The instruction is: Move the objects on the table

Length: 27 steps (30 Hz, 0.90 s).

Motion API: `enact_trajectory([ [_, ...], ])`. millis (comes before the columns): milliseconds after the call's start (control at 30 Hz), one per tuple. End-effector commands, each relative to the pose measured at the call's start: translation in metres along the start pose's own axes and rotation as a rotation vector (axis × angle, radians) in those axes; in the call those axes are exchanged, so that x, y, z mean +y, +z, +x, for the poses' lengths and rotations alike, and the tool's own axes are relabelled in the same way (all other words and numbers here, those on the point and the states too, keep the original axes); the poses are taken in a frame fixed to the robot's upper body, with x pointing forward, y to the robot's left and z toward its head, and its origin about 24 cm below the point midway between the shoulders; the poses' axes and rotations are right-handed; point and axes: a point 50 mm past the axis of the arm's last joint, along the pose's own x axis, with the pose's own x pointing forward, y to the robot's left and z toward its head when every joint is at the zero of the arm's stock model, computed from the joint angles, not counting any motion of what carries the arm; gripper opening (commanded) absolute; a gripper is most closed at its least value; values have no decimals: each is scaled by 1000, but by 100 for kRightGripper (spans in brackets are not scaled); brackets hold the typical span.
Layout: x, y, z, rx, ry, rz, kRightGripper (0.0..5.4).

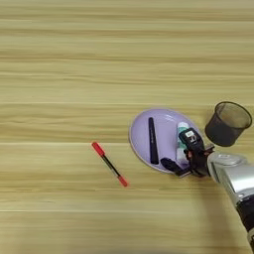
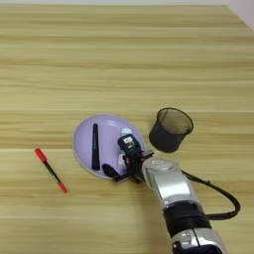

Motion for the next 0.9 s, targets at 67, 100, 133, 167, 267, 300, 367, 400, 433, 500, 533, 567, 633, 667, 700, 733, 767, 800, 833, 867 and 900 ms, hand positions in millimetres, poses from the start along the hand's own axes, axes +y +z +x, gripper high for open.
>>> enact_trajectory([
  [67,-13,22,-8,-70,-50,-49,539],
  [100,-13,21,-9,-69,-50,-49,539],
  [133,-13,20,-9,-66,-49,-49,539],
  [167,-13,19,-9,-65,-50,-49,539],
  [267,-13,18,-10,-63,-50,-48,539],
  [300,-13,18,-10,-64,-49,-48,539],
  [367,-13,18,-10,-64,-49,-48,539],
  [400,-13,18,-10,-64,-49,-48,539],
  [433,-13,18,-10,-64,-49,-48,539],
  [500,-13,18,-10,-63,-50,-49,539],
  [533,-13,18,-11,-63,-50,-49,539],
  [567,-13,17,-11,-62,-50,-50,539],
  [633,-13,16,-12,-61,-50,-51,539],
  [667,-13,16,-12,-60,-50,-53,539],
  [700,-13,16,-13,-60,-50,-54,539],
  [733,-13,16,-13,-59,-50,-55,539],
  [767,-13,15,-13,-59,-49,-55,539],
  [800,-13,15,-13,-58,-49,-55,539],
  [833,-13,14,-13,-56,-48,-56,539],
  [867,-13,14,-13,-54,-48,-56,539],
  [900,-13,13,-14,-53,-47,-56,539],
])
